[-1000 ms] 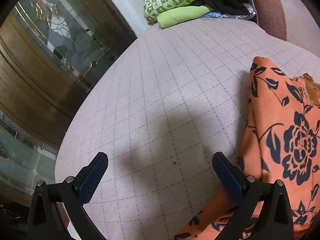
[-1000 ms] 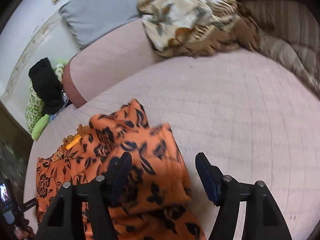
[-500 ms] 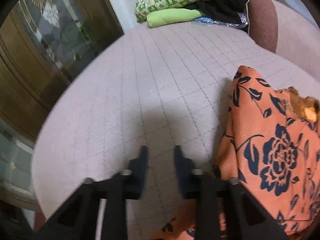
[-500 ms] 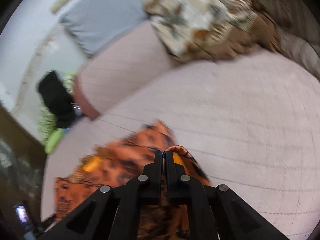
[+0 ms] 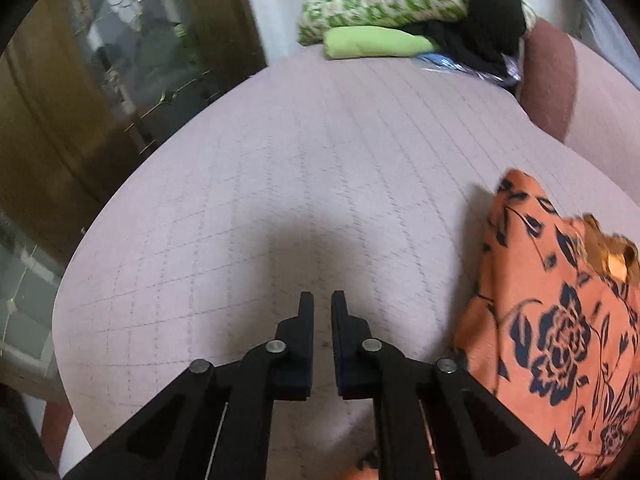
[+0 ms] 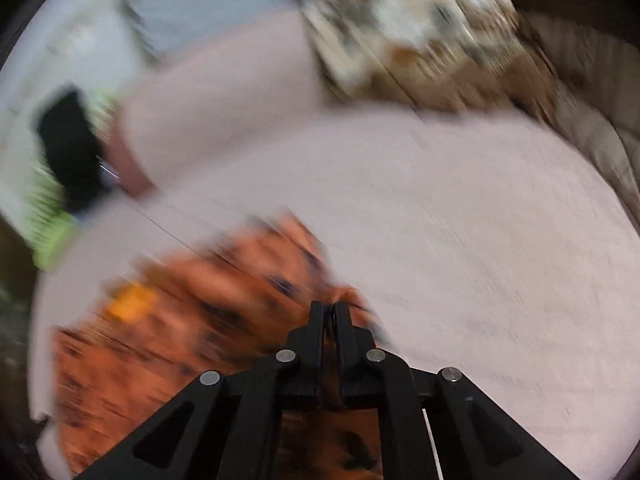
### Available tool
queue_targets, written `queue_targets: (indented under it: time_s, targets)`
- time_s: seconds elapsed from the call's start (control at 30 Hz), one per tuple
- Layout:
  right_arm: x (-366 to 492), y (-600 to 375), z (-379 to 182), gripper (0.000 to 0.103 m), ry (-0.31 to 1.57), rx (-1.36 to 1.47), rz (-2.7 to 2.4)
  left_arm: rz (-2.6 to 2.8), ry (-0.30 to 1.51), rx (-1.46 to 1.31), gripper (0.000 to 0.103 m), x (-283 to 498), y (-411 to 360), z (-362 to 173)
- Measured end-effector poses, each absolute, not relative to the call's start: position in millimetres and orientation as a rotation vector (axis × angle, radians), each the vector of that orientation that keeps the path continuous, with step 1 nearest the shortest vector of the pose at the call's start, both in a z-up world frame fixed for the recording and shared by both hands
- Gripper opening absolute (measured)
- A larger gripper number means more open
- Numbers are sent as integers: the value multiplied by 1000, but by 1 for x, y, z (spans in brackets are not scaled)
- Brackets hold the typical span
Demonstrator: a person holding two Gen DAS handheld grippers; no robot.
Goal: Fold small clothes
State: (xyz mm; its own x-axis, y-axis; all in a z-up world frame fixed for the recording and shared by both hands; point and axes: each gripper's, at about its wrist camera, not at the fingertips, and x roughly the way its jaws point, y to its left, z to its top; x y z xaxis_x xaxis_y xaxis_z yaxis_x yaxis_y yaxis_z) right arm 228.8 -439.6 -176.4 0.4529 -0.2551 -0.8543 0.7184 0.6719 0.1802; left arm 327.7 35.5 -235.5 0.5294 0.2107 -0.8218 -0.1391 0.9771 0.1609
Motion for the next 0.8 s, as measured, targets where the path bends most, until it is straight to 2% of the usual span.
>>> queue_targets:
  time_s: [0.07,0.1,0.13,0.2,0.23,0.3,0.33,0.37,0.4,0.47,0.57,0.67,0.8]
  targets:
    - [211,-444,-183,8,923,599,-665,195,982,113,39,325,27,-232]
    - [201,-443,-180,8,896,598,-673,191,974,124,62,324,25,-230]
    - [193,-441,-175,8,862,589,-671,189,961,133,73,322,23,-228]
    - [178,-426,-161,8,801,544,-630,202,923,173,74,315,19,-221]
    - [173,-416,-156,13,781,512,-591,207,913,191,74,312,17,-220]
    - [164,-394,-150,32,745,466,-506,183,915,211,75,309,15,-221]
    - [163,-387,-153,63,744,458,-468,151,930,220,75,307,11,-225]
    - [163,-381,-158,79,742,457,-441,135,940,234,75,305,9,-228]
    - [165,-376,-167,79,770,455,-430,125,958,280,75,305,4,-237]
    - [180,-374,-199,76,943,444,-419,137,994,421,75,305,-4,-258]
    - [176,-361,-195,76,936,349,-454,141,931,513,75,294,-6,-259]
    - [158,-361,-175,76,899,409,-382,117,908,479,75,275,10,-247]
    - [121,-364,-151,76,872,449,-325,54,985,247,75,249,55,-237]
